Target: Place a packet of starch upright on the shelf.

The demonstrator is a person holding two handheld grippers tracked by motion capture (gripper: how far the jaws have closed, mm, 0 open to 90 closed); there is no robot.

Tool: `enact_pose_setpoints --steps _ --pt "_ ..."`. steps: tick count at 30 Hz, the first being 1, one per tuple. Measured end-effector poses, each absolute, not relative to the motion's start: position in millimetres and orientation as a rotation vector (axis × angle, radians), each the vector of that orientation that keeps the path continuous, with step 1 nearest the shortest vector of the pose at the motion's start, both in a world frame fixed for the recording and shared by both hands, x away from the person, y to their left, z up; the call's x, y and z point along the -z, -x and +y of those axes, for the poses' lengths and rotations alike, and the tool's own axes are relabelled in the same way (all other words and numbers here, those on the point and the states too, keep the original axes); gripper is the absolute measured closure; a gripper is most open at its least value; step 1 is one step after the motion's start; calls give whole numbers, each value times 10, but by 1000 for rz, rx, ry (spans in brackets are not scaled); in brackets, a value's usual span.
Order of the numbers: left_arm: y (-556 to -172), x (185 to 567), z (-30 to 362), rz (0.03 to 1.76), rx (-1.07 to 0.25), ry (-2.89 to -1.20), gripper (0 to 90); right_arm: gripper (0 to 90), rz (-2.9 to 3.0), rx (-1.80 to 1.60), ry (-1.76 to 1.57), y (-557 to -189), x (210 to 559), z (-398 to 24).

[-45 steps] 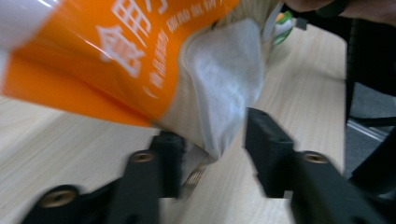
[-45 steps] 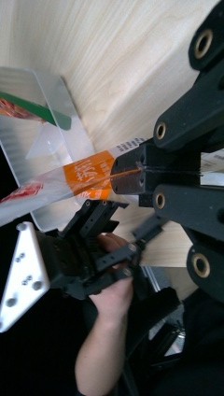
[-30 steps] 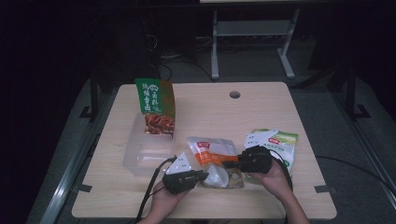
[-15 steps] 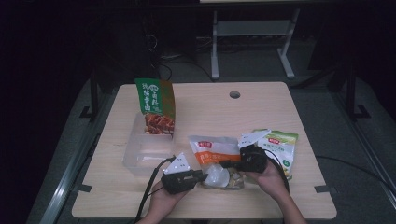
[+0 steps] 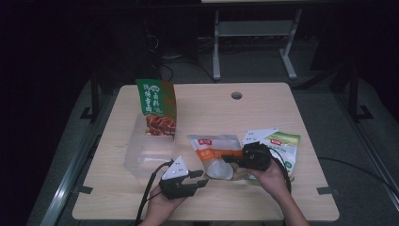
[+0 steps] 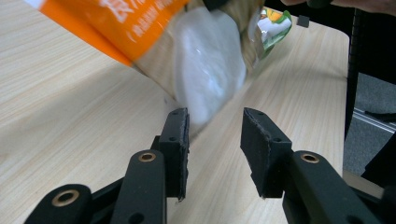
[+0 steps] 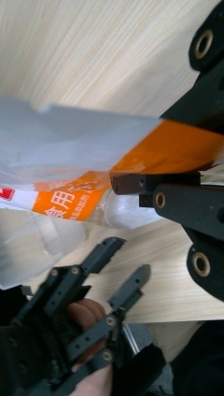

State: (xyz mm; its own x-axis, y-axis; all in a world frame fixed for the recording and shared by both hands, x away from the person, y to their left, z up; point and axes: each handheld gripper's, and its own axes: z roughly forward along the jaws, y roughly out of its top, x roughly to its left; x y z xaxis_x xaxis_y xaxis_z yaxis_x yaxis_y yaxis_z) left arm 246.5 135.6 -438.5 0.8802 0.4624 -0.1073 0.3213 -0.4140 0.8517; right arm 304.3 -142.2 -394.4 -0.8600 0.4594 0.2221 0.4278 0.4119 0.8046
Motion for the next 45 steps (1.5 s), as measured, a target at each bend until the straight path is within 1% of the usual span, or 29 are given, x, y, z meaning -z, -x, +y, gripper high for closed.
enact_pose_setpoints --steps 3,15,20,24,26,37,38,45 --pt "-2442 4383 1350 572 -164 -2035 618 897 2599 -1479 -835 -3067 3919 -1414" --pt "-2394 4373 1317 536 -170 -2032 619 898 2581 -1512 -818 -3243 3568 -1197" --pt "-2395 4371 1315 526 -176 -2043 617 898 2575 -1517 -780 -3353 3341 -989" --pt "-2394 4365 1322 519 -187 -2051 611 898 2571 -1540 -765 -3423 3243 -878" --pt "-2392 4370 1315 523 -183 -2047 604 898 2574 -1563 -746 -3496 3168 -756" --pt "-2370 4383 1288 509 -183 -2057 592 898 2593 -1583 -671 -3715 3026 -315" --pt "-2381 4384 1292 493 -193 -2072 592 898 2598 -1585 -659 -3755 3005 -223" --pt "-2379 4386 1291 499 -183 -2059 589 898 2613 -1608 -647 -3892 3012 55"
